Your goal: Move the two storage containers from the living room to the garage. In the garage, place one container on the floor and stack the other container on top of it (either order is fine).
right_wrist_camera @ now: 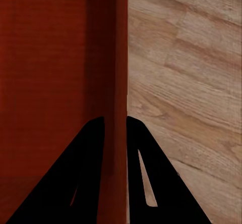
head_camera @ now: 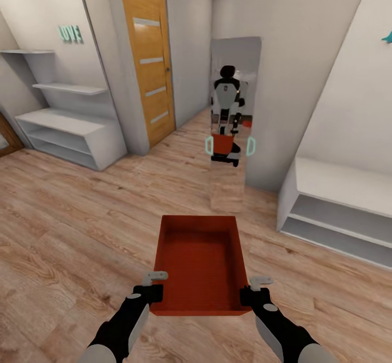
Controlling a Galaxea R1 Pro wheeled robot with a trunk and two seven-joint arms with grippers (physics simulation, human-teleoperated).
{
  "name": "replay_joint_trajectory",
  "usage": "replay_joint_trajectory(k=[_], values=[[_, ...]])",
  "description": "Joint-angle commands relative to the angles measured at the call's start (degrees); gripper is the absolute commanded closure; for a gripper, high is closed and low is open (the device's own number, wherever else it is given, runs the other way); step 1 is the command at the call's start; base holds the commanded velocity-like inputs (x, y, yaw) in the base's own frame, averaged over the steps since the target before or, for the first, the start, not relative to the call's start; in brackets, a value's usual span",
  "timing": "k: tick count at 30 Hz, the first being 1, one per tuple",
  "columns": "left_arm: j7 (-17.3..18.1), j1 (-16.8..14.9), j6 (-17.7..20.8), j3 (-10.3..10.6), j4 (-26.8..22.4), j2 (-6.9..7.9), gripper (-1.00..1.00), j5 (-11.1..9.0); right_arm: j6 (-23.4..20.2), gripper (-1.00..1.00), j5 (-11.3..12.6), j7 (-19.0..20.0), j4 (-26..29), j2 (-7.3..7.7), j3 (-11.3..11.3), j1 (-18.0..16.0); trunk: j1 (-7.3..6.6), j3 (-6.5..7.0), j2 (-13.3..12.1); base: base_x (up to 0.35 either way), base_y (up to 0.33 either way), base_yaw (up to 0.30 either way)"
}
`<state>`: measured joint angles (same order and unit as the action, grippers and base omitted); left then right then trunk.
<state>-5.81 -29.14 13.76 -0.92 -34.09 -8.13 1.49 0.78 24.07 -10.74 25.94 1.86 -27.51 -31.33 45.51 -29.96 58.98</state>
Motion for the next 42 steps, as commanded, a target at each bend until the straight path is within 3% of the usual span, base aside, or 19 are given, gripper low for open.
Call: replay_joint_trajectory(k=[1, 13, 42], values=[[1.6, 0.0, 0.3, 0.0, -0.2, 0.04, 1.0, -0.3, 0.1, 1.0, 0.9, -0.2, 0.1, 2.54, -0.2, 0.0, 0.04, -0.05, 0.0, 0.334, 0.0, 0.212], [1.6, 0.0, 0.3, 0.0, -0.2, 0.04, 1.0, -0.3, 0.1, 1.0, 0.9, -0.2, 0.1, 2.54, -0.2, 0.0, 0.04, -0.05, 0.0, 0.333, 0.0, 0.179], [1.6, 0.0, 0.3, 0.0, -0.1, 0.04, 1.0, -0.3, 0.8, 1.0, 0.9, -0.5, -0.6, 2.46, -0.3, 0.0, 0.04, -0.05, 0.0, 0.332, 0.0, 0.005]])
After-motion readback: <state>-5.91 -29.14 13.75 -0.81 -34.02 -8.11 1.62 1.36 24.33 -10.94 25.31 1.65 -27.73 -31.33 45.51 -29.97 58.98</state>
